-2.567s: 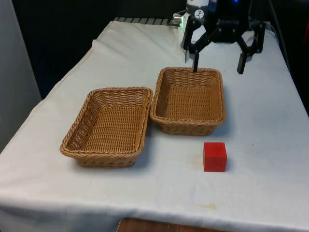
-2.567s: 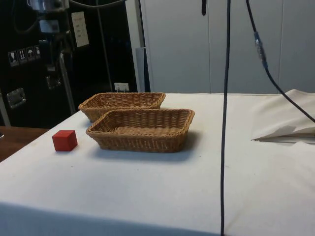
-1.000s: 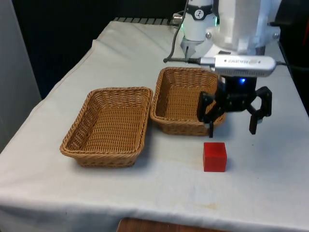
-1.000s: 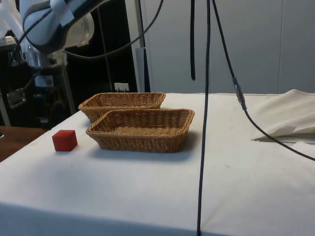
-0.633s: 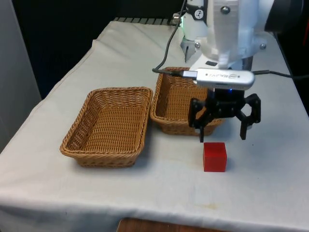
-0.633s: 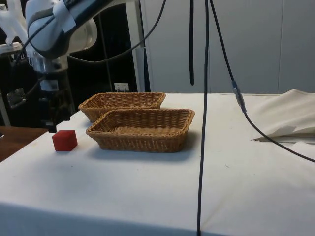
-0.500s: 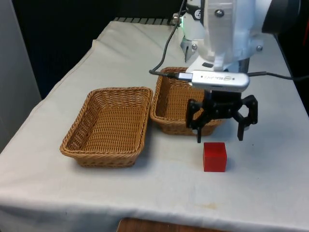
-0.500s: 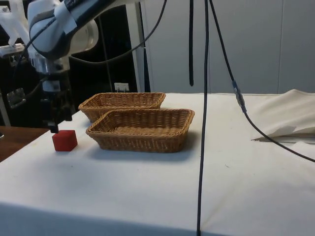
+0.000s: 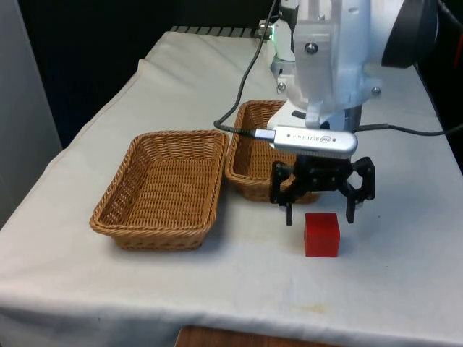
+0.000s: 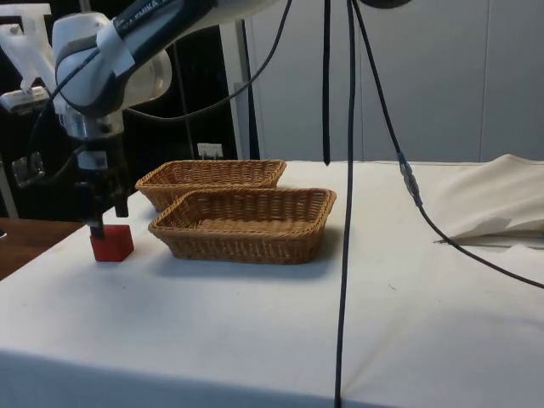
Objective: Pick up the red cube and place it into the right basket.
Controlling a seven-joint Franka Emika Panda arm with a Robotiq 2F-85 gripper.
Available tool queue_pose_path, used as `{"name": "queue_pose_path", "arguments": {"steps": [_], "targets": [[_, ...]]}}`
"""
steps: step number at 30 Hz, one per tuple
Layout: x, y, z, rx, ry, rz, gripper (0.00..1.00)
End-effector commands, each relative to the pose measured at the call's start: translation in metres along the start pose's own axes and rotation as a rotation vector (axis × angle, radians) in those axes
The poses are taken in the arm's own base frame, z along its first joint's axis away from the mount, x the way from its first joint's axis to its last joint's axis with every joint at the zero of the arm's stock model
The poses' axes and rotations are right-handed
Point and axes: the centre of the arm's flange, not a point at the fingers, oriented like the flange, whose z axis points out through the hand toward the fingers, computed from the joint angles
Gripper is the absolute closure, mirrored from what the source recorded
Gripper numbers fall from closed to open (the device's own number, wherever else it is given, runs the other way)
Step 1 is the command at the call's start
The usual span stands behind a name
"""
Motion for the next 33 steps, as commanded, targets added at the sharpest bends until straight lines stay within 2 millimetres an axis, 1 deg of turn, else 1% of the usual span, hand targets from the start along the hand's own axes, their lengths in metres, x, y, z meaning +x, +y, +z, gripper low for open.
{"name": "queue_pose_path", "arguments": {"steps": [1, 2, 3, 8, 9, 10, 12, 22, 23, 25, 26, 27, 28, 32, 33], "targets": [[0.003, 0.001, 0.005, 0.006, -0.003, 0.005, 0.0], [0.001, 0.0, 0.001, -0.001, 0.001, 0.0, 0.0], [0.003, 0.002, 0.006, 0.006, -0.002, 0.006, 0.0], [0.003, 0.002, 0.021, 0.012, -0.009, 0.009, 0.0], [0.001, 0.001, 0.017, 0.006, -0.005, 0.007, 0.0], [0.004, 0.002, 0.023, 0.013, -0.009, 0.01, 0.0], [0.003, 0.004, 0.026, 0.013, -0.011, 0.012, 0.0], [0.005, 0.009, 0.027, 0.006, -0.004, 0.014, 0.0], [0.005, 0.01, 0.028, 0.005, -0.004, 0.014, 0.03], [0.005, 0.01, 0.026, 0.001, 0.004, 0.013, 0.2], [0.005, 0.01, 0.027, 0.005, -0.004, 0.015, 0.2], [0.004, 0.011, 0.028, 0.005, -0.006, 0.015, 0.42], [0.004, 0.011, 0.028, 0.005, -0.007, 0.015, 0.54], [0.004, 0.012, 0.027, 0.005, -0.006, 0.015, 0.96], [0.004, 0.012, 0.026, 0.001, 0.002, 0.015, 1.0]]}}
